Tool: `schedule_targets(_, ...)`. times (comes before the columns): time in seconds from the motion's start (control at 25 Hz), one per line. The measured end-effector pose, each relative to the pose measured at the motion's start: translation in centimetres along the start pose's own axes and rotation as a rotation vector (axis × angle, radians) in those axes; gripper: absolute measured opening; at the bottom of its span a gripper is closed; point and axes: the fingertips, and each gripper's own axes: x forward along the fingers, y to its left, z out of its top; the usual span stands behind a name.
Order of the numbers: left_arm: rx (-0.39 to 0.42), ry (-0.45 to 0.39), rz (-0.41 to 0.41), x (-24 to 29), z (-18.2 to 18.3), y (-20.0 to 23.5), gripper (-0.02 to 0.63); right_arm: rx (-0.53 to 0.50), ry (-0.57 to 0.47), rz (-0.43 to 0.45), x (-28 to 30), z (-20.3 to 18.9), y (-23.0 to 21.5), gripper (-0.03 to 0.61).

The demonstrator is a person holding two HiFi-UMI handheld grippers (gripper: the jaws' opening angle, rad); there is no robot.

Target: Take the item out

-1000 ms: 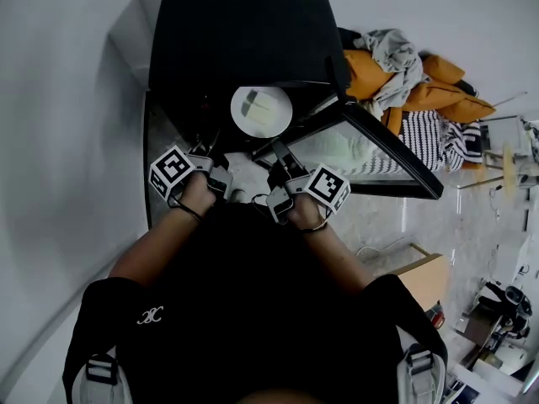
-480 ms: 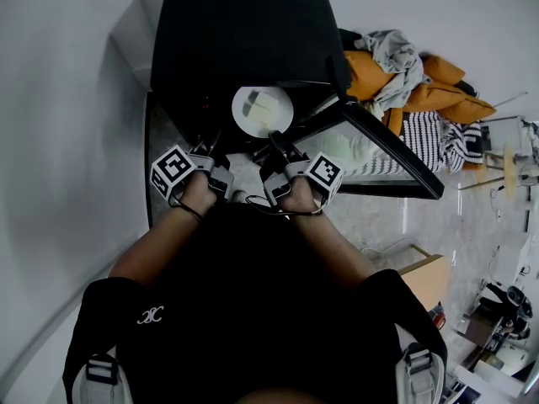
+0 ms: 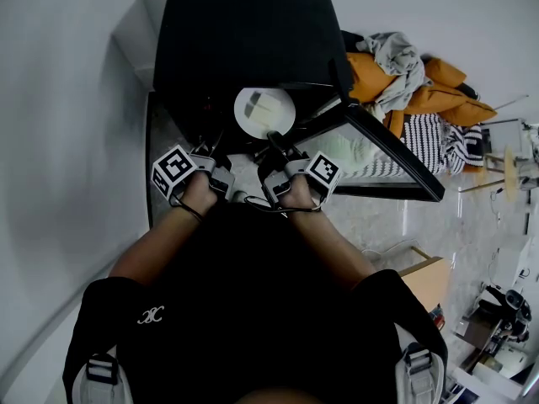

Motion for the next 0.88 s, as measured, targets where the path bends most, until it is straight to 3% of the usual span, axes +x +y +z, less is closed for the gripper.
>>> schedule_targets(0.52,-0.003,-0.019,-0.008,0.7,0.9,0.0,0.035,-0.070,0.059,0.110,-0.9,-0.8,2.0,0.021)
schedule_targets(0.88,0.043,-0.043,-0.023,2.2,2.1,-0.6,0.035,-0.076,0.072,0.136,-2.3,-1.4,3.9,0.021)
